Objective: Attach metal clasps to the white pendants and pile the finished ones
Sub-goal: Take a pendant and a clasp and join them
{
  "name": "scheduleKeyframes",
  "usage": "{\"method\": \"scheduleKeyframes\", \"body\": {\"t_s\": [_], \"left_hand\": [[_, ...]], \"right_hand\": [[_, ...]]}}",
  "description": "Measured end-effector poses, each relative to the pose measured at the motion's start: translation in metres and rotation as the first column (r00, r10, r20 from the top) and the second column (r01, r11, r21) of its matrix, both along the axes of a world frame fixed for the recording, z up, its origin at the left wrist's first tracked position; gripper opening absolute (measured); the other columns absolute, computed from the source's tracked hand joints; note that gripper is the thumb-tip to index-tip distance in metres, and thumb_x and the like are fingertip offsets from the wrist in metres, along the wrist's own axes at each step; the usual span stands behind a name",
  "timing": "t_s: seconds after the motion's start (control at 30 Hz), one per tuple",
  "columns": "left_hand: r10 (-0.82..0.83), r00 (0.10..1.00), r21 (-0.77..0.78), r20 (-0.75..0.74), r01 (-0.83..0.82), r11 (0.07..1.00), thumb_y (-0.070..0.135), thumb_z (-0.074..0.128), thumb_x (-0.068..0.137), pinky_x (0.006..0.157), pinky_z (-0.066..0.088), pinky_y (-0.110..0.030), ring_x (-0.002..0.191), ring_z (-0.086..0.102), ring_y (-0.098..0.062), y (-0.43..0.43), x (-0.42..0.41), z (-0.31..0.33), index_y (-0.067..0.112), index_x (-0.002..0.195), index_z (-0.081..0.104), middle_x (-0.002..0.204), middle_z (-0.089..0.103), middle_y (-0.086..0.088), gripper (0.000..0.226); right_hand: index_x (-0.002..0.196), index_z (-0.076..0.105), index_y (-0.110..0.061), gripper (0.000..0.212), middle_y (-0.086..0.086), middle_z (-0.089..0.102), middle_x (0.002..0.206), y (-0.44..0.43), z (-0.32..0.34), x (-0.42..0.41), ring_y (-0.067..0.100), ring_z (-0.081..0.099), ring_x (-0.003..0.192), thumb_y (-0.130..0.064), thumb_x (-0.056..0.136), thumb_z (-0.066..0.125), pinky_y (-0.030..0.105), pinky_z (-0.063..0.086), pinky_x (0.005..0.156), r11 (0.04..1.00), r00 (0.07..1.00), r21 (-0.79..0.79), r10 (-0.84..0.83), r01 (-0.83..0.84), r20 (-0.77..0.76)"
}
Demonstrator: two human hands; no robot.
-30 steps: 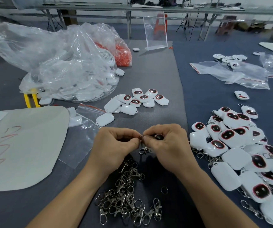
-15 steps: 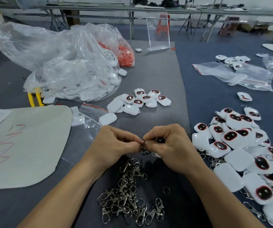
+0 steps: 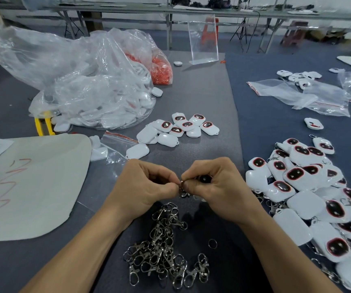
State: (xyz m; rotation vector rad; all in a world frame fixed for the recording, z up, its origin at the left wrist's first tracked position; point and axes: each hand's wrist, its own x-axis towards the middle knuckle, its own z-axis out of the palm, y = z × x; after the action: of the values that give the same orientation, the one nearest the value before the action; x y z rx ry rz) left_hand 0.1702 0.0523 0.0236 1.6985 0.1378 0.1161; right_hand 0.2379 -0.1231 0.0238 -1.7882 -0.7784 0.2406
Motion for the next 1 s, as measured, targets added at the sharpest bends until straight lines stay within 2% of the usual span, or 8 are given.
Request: {"method": "scheduleKeyframes", "body": {"t_s": [0.2,0.37,0.47,0.53,0.6,0.77,0.9,1.0], "left_hand": [[-0.056,0.998,0.032,0.001,0.056,0.998,0.011,0.068,0.055,0.056,0.033,-0.027,0.056,0.043,-0.017,0.002,-0.001,0.0,0.01,0.061,0.074,0.056,0.056,-0.009,0.008],[0.152,0.988,0.038,0.035,-0.154,0.987,0.012,0.068,0.058,0.052,0.034,-0.022,0.055,0.045,-0.01,-0.004,0.002,0.001,0.016,0.059,0.074,0.055,0.059,0.001,0.008],[0.373,0.904,0.473,0.209,-0.427,0.771,0.033,0.067,0.06,0.052,0.042,-0.02,0.05,0.052,0.001,0.003,0.001,-0.003,0.037,0.073,0.073,0.054,0.063,0.014,0.015],[0.335,0.904,0.736,0.265,-0.414,0.535,0.043,0.063,0.063,0.058,0.046,-0.023,0.058,0.057,-0.003,0.005,-0.001,-0.006,0.042,0.083,0.068,0.061,0.064,0.018,0.02],[0.224,0.95,0.829,0.219,-0.302,0.471,0.047,0.059,0.066,0.061,0.046,-0.026,0.064,0.06,-0.008,0.001,0.001,-0.011,0.037,0.078,0.07,0.063,0.065,0.016,0.019],[0.06,0.993,0.787,0.102,-0.117,0.606,0.046,0.058,0.066,0.059,0.042,-0.027,0.063,0.053,-0.01,0.0,0.007,-0.013,0.038,0.084,0.069,0.06,0.061,0.011,0.023],[0.005,0.996,0.734,0.092,-0.071,0.676,0.041,0.061,0.066,0.06,0.042,-0.03,0.066,0.054,-0.012,0.003,0.007,-0.011,0.036,0.086,0.07,0.064,0.06,0.01,0.022],[-0.014,0.998,0.709,0.069,-0.039,0.704,0.04,0.063,0.068,0.064,0.045,-0.03,0.065,0.057,-0.01,0.004,0.007,-0.011,0.035,0.083,0.077,0.063,0.062,0.01,0.021]], "right_hand": [[0.083,0.082,-0.012,0.018,0.003,0.07,0.073,0.0,0.002,-0.002,0.03,0.064,0.072,0.005,0.082,0.078,0.044,0.052,0.068,0.999,0.999,-0.031,0.027,-0.027,0.02],[0.076,0.078,-0.03,0.013,-0.011,0.069,0.061,0.004,-0.002,-0.003,0.003,0.06,0.057,-0.022,0.086,0.077,0.017,0.046,0.058,0.976,0.981,-0.103,-0.191,0.193,0.032],[0.08,0.078,-0.025,0.011,0.001,0.071,0.068,0.006,-0.005,0.0,0.009,0.058,0.059,-0.031,0.086,0.071,0.029,0.049,0.06,0.931,0.904,-0.077,-0.364,0.356,-0.222],[0.086,0.078,-0.023,0.016,0.005,0.074,0.078,0.006,-0.004,0.003,0.014,0.061,0.06,-0.017,0.082,0.063,0.026,0.046,0.054,0.935,0.847,0.024,-0.309,0.354,-0.433],[0.098,0.072,-0.027,0.035,0.006,0.075,0.09,0.005,-0.004,0.005,0.015,0.065,0.066,0.001,0.08,0.06,0.024,0.049,0.055,0.937,0.819,0.128,-0.21,0.324,-0.534],[0.112,0.055,-0.032,0.047,0.007,0.078,0.093,0.003,-0.011,0.006,0.023,0.07,0.069,-0.004,0.082,0.079,0.051,0.058,0.084,0.962,0.875,0.004,-0.245,0.271,-0.417],[0.096,0.062,-0.032,0.03,0.0,0.075,0.07,0.001,-0.009,0.006,0.013,0.062,0.05,-0.019,0.079,0.084,0.027,0.05,0.053,0.957,0.93,-0.131,-0.282,0.257,-0.237],[0.092,0.072,-0.035,0.023,-0.005,0.074,0.07,0.001,-0.01,0.007,0.007,0.056,0.048,-0.016,0.081,0.079,0.025,0.046,0.055,0.954,0.94,-0.14,-0.29,0.267,-0.18]]}}
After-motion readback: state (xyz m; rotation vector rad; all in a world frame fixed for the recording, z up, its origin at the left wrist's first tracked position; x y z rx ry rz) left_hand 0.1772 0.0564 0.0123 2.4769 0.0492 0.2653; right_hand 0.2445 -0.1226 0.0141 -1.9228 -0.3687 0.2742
